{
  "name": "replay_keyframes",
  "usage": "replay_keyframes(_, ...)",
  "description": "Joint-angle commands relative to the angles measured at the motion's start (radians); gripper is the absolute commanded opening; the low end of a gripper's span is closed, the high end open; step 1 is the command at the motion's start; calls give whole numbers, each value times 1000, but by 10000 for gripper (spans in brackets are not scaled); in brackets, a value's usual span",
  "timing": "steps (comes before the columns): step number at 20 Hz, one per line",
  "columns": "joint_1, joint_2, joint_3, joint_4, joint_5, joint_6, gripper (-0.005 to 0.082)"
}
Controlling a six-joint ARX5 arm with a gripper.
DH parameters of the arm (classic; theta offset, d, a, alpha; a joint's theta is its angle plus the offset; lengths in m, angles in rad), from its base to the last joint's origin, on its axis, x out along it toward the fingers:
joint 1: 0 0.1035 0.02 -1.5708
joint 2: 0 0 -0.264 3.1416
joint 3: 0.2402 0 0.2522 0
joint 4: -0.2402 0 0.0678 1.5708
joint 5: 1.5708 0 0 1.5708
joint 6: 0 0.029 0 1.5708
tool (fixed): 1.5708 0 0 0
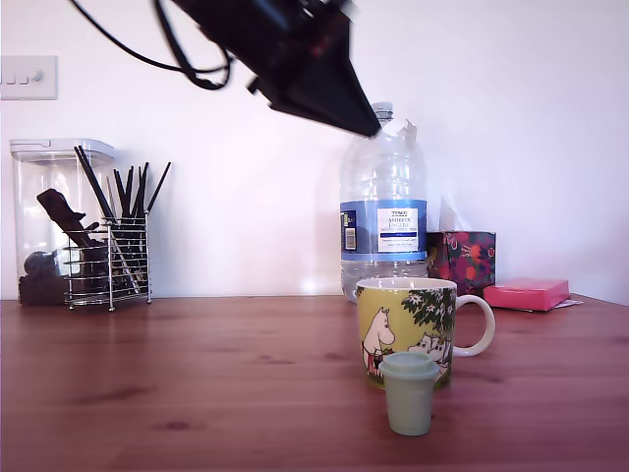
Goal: Pick up the coffee capsules from the table one by one and drop them inside the nearest coffee cup
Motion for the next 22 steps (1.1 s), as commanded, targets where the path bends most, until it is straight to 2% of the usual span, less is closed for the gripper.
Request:
replay_keyframes(1,-1,-22,-105,70,31,-24,-19)
replay_keyframes(2,1,-60,-158,113,50,-32,-19)
replay_keyframes(5,2,-152,-319,265,81,-95,-19)
replay_keyframes(11,2,-227,-615,621,86,-240,-19)
replay_keyframes(15,-4,-227,-779,830,84,-305,-19)
replay_keyframes(17,-6,-227,-829,861,81,-314,-19)
replay_keyframes(21,-23,-227,-848,813,82,-310,-16)
replay_keyframes(22,-27,-227,-847,798,82,-298,7)
